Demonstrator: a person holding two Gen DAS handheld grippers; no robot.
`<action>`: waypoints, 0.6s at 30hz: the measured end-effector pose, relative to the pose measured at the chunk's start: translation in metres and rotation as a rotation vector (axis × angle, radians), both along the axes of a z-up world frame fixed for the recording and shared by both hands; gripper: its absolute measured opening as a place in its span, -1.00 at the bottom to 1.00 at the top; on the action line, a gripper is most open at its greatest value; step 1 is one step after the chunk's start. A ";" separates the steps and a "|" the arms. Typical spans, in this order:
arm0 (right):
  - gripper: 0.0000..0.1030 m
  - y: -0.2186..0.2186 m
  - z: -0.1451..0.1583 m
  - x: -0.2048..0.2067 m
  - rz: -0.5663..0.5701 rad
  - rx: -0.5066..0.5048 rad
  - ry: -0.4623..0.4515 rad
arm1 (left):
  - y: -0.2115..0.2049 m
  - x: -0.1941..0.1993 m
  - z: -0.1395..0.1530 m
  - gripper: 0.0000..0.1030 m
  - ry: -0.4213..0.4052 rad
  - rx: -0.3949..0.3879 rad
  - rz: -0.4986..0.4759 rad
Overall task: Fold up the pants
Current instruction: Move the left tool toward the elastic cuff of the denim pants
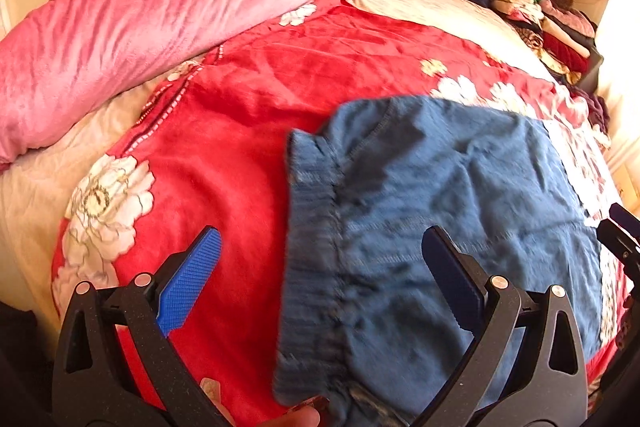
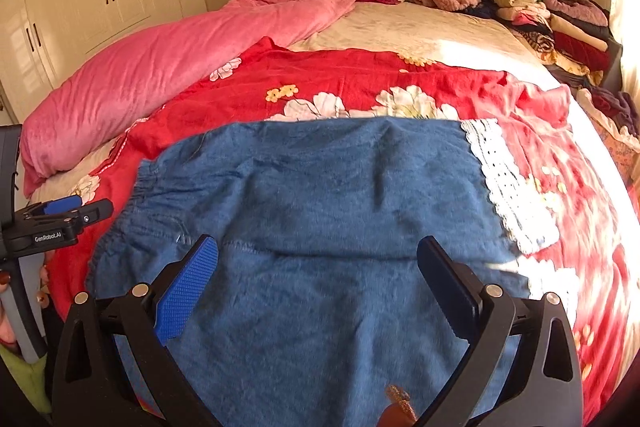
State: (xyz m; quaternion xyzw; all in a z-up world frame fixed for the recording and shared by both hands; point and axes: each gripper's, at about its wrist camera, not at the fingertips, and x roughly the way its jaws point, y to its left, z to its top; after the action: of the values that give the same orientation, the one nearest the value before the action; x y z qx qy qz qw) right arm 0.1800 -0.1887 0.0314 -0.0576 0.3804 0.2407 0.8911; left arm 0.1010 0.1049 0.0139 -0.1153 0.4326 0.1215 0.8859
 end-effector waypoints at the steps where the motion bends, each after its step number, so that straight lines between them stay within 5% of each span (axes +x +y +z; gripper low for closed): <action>1: 0.92 0.003 0.000 0.007 0.010 -0.008 0.000 | 0.004 0.003 0.000 0.83 0.000 -0.001 0.005; 18: 0.92 0.066 -0.007 0.112 0.175 -0.081 -0.006 | 0.052 0.076 -0.042 0.83 0.123 -0.013 -0.010</action>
State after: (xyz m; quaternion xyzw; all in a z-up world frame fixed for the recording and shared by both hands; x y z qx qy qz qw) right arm 0.2920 -0.1230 0.0248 -0.1273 0.3808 0.3020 0.8646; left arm 0.1772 0.1569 -0.0286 -0.1115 0.4874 0.1213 0.8575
